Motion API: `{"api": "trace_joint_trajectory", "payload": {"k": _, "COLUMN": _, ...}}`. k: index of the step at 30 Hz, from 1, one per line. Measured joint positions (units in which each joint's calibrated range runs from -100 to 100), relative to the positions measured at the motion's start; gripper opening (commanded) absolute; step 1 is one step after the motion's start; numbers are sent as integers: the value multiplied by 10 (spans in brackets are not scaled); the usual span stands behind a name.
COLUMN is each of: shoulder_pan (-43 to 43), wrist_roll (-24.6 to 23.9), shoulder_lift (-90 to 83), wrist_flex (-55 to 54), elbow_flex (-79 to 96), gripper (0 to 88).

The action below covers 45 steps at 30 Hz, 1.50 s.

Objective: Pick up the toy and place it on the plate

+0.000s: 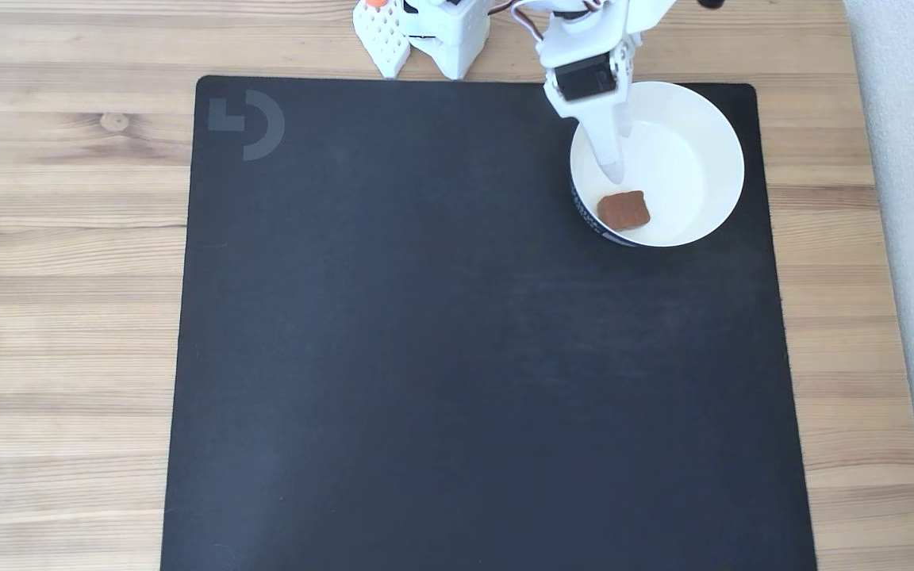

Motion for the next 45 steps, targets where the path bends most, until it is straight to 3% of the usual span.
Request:
{"api": "trace_joint_trajectory", "payload": {"k": 3, "shoulder_pan": 2, "wrist_roll": 0, "shoulder_lift": 0, "wrist_flex": 0, "elbow_flex": -15, "gripper": 61}}
{"api": "trace_joint_trajectory", "payload": {"k": 11, "shoulder_pan": 112, "wrist_roll": 18, "shoulder_lift": -2, "wrist_flex": 1, "elbow_flex": -78, "gripper": 49}}
{"api": "trace_joint_trajectory", "payload": {"k": 19, "shoulder_pan": 270, "wrist_roll": 135, "shoulder_lift": -37, "wrist_flex": 1, "elbow_flex": -112, "gripper": 50}}
{"api": "trace_joint_trajectory", "payload": {"k": 21, "shoulder_pan": 361, "wrist_roll": 173, "shoulder_lift": -68, "wrist_flex": 1, "elbow_flex": -112, "gripper": 49}}
{"api": "trace_joint_trajectory", "payload": {"k": 25, "shoulder_pan": 454, "wrist_roll": 235, "shoulder_lift": -112, "wrist_flex": 0, "elbow_flex": -107, "gripper": 44}}
{"api": "trace_joint_trajectory", "payload": {"k": 26, "shoulder_pan": 462, "wrist_roll": 262, "shoulder_lift": -124, "wrist_flex": 0, "elbow_flex": -89, "gripper": 43}}
{"api": "trace_joint_trajectory", "payload": {"k": 30, "shoulder_pan": 477, "wrist_roll": 295, "shoulder_lift": -171, "wrist_flex": 0, "elbow_flex": -26, "gripper": 40}}
{"api": "trace_joint_trajectory", "payload": {"k": 40, "shoulder_pan": 488, "wrist_roll": 355, "shoulder_lift": -336, "wrist_flex": 1, "elbow_flex": 159, "gripper": 23}}
{"api": "trace_joint_trajectory", "payload": {"k": 45, "shoulder_pan": 485, "wrist_roll": 360, "shoulder_lift": -379, "wrist_flex": 1, "elbow_flex": 227, "gripper": 23}}
